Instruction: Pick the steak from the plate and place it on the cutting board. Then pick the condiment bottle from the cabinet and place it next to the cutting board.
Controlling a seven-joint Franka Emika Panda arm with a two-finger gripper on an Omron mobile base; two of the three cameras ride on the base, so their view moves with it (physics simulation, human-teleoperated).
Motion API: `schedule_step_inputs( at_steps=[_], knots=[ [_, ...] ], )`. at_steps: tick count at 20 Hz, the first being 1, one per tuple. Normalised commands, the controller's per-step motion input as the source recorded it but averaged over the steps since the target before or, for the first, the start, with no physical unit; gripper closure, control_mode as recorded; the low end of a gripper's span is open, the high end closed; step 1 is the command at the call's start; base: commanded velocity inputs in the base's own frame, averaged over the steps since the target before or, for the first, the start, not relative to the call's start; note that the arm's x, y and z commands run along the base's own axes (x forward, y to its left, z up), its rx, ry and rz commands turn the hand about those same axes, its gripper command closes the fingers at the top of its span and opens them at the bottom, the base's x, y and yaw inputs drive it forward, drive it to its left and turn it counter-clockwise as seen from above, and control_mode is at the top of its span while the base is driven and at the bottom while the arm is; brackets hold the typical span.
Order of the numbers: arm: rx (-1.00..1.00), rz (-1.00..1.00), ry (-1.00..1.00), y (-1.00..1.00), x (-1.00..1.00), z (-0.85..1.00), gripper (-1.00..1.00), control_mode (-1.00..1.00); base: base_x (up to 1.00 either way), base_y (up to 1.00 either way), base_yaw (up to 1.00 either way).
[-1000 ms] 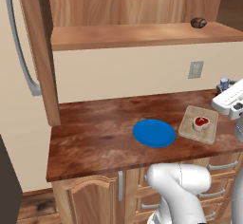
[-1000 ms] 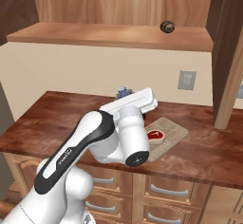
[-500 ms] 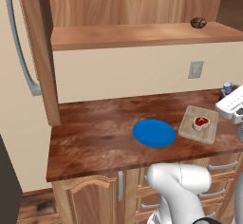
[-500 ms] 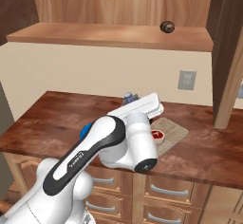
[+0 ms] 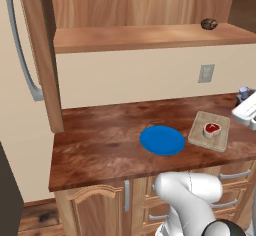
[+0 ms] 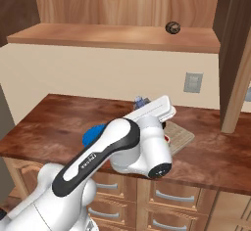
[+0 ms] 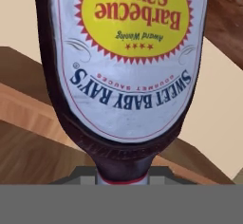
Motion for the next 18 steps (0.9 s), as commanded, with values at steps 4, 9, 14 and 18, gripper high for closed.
schedule_step_inputs(
  at_steps=[4, 9, 14, 18],
  knots=[
    [-0.09, 0.00, 0.00, -0.22, 0.06, -0.13, 1.00, -1.00, 0.00, 0.00, 0.00],
    [-0.09, 0.00, 0.00, -0.22, 0.09, -0.15, 1.00, -1.00, 0.00, 0.00, 0.00],
    [-0.09, 0.00, -0.02, -0.20, 0.13, -0.20, 1.00, -1.00, 0.00, 0.00, 0.00],
    [-0.07, 0.00, -0.02, -0.16, 0.08, -0.21, 1.00, -1.00, 0.00, 0.00, 0.00]
  ],
)
